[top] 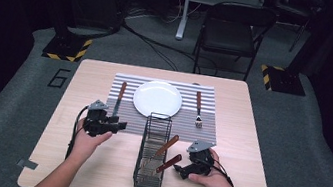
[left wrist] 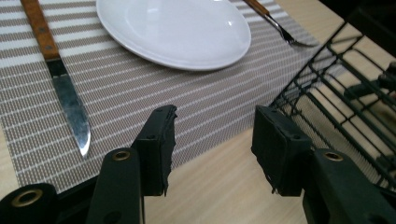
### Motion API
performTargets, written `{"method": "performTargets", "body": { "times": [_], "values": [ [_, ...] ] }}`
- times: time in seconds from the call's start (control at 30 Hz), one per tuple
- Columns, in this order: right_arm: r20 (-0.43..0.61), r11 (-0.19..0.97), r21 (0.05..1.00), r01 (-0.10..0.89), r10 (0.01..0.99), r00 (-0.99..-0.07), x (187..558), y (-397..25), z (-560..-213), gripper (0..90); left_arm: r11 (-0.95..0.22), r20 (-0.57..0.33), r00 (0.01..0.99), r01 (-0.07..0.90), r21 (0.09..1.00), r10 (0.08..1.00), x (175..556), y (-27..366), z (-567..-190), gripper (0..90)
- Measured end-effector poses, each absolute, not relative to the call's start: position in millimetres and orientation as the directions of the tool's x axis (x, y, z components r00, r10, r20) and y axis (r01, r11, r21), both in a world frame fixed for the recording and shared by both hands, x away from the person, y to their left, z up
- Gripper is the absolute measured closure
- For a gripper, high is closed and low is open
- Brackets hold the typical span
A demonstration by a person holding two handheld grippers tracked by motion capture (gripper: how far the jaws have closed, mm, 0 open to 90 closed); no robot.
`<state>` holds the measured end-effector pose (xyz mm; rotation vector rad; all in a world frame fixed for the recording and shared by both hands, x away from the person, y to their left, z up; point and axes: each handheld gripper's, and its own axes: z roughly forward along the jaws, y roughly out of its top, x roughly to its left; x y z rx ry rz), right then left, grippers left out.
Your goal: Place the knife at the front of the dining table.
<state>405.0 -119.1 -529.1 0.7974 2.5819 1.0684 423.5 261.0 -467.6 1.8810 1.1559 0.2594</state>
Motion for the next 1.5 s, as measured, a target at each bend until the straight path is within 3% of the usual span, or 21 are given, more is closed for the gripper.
{"method": "performTargets", "body": {
  "times": [0.73,1.5],
  "values": [
    [-0.006,0.583,0.708,0.399,0.570,-0.822,404.7,-119.0,-528.9,0.0,-0.397,-0.116,0.643,0.593,0.701,0.757,417.7,252.6,-496.8,43.6],
    [0.000,0.577,0.709,0.405,0.574,-0.819,404.4,-118.7,-528.9,0.0,-0.469,-0.034,0.686,0.532,0.705,0.727,415.8,245.9,-506.7,40.7]
  ]
}}
